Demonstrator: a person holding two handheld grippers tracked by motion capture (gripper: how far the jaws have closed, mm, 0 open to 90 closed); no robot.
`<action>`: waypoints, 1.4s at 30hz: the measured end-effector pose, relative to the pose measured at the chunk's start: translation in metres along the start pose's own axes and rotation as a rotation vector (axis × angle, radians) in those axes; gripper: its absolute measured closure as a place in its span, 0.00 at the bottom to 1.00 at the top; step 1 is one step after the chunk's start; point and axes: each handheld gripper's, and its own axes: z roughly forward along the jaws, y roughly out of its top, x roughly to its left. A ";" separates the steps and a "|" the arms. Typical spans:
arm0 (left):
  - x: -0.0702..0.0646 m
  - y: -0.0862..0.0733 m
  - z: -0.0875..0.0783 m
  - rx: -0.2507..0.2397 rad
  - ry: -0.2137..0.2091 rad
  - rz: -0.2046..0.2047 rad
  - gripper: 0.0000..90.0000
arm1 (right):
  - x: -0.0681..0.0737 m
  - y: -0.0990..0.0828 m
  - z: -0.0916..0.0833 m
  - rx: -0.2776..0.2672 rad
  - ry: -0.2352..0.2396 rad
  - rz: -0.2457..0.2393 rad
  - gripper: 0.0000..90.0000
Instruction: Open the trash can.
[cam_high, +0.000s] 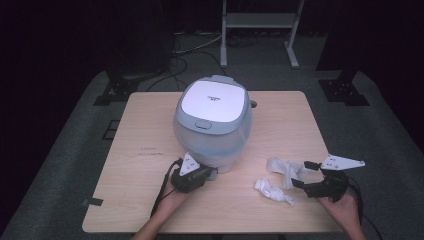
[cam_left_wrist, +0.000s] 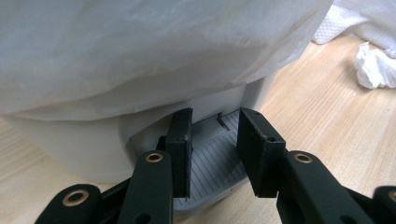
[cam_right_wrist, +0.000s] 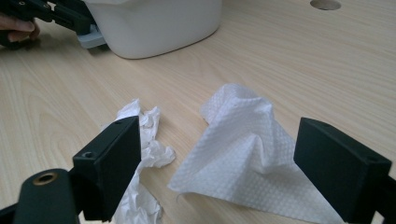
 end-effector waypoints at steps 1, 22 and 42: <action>0.000 0.000 0.000 0.000 0.000 0.000 0.73 | 0.000 0.000 0.000 0.000 0.000 0.000 0.15; -0.001 -0.005 0.003 -0.005 0.004 0.001 0.74 | 0.005 0.003 0.011 0.064 0.015 -0.034 0.15; 0.001 -0.002 0.012 0.089 0.001 -0.034 0.75 | -0.014 0.018 0.024 0.162 0.029 -0.036 0.15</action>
